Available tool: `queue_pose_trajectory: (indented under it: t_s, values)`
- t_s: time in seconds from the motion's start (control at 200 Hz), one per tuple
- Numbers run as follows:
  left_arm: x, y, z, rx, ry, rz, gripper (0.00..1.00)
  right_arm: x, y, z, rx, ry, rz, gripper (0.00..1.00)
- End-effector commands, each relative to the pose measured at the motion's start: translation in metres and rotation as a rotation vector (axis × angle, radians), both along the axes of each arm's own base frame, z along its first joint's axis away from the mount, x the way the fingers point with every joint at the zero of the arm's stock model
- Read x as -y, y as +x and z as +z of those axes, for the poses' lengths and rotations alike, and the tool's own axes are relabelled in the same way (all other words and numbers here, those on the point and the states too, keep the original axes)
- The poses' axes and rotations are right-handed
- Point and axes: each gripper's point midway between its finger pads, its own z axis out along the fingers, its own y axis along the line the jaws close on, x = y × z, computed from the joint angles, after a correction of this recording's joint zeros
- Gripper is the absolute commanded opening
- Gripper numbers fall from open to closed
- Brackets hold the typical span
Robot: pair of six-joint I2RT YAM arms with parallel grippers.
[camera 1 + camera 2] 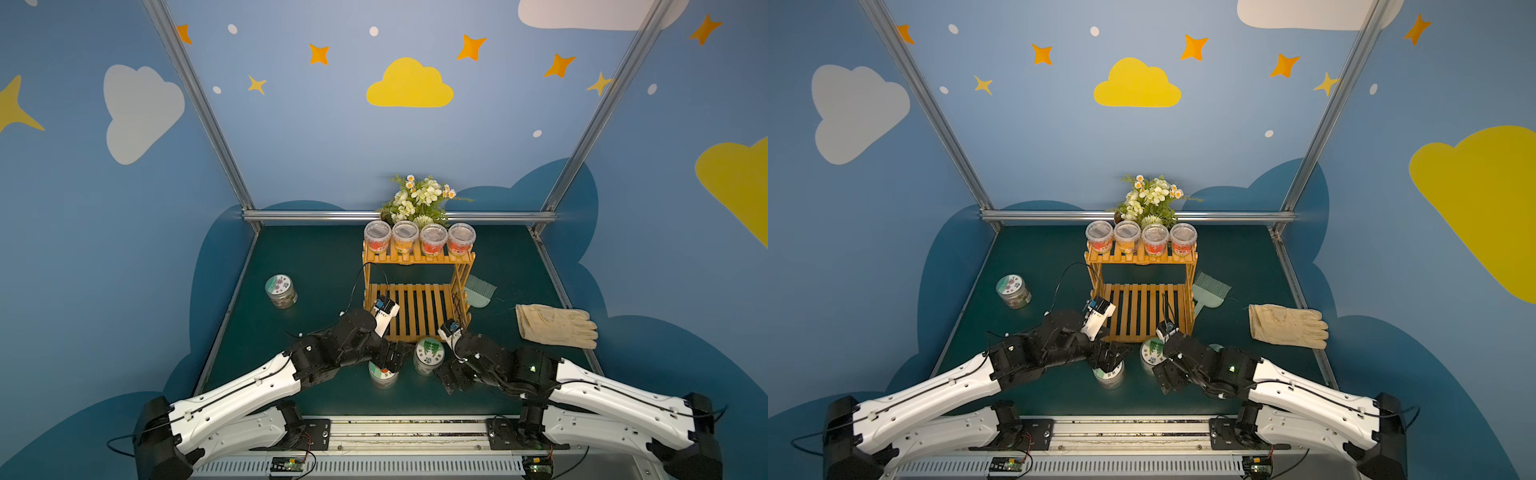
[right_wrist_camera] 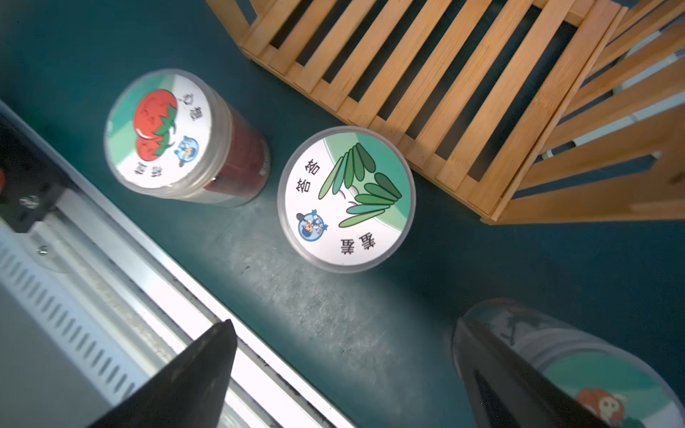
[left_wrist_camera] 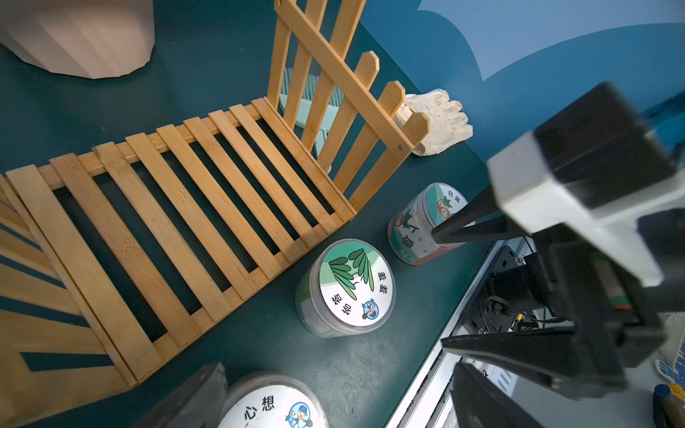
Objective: Place the seed container on the shelf
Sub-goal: Pick up the seed jar at the center of the board.
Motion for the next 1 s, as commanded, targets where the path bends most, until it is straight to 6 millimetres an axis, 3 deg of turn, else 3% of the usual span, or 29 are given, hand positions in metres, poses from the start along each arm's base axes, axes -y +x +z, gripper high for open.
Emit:
queue_pose_trajectory:
  t_s: [0.0, 0.125, 0.25, 0.4, 0.676, 0.996]
  values:
    - [-0.01, -0.004, -0.007, -0.012, 0.021, 0.017, 1.0, -0.02, 0.018, 0.016, 0.101, 0.046, -0.003, 0.98]
    - [-0.012, -0.008, -0.011, -0.023, 0.026, 0.012, 1.0, -0.038, 0.018, 0.006, 0.092, 0.074, 0.045, 0.98]
    - [-0.01, -0.009, -0.012, -0.029, 0.021, -0.002, 1.0, -0.033, 0.029, -0.005, 0.112, 0.044, -0.025, 0.98]
    - [-0.005, -0.01, -0.017, -0.044, 0.033, -0.019, 1.0, -0.036, 0.03, -0.018, 0.1, 0.012, -0.003, 0.98]
    - [-0.001, -0.007, -0.016, -0.036, 0.029, -0.021, 1.0, -0.025, 0.037, -0.045, 0.032, -0.04, -0.076, 0.98]
    - [-0.001, -0.006, -0.02, -0.044, 0.038, -0.02, 1.0, -0.038, 0.037, -0.058, -0.001, -0.013, -0.025, 0.96]
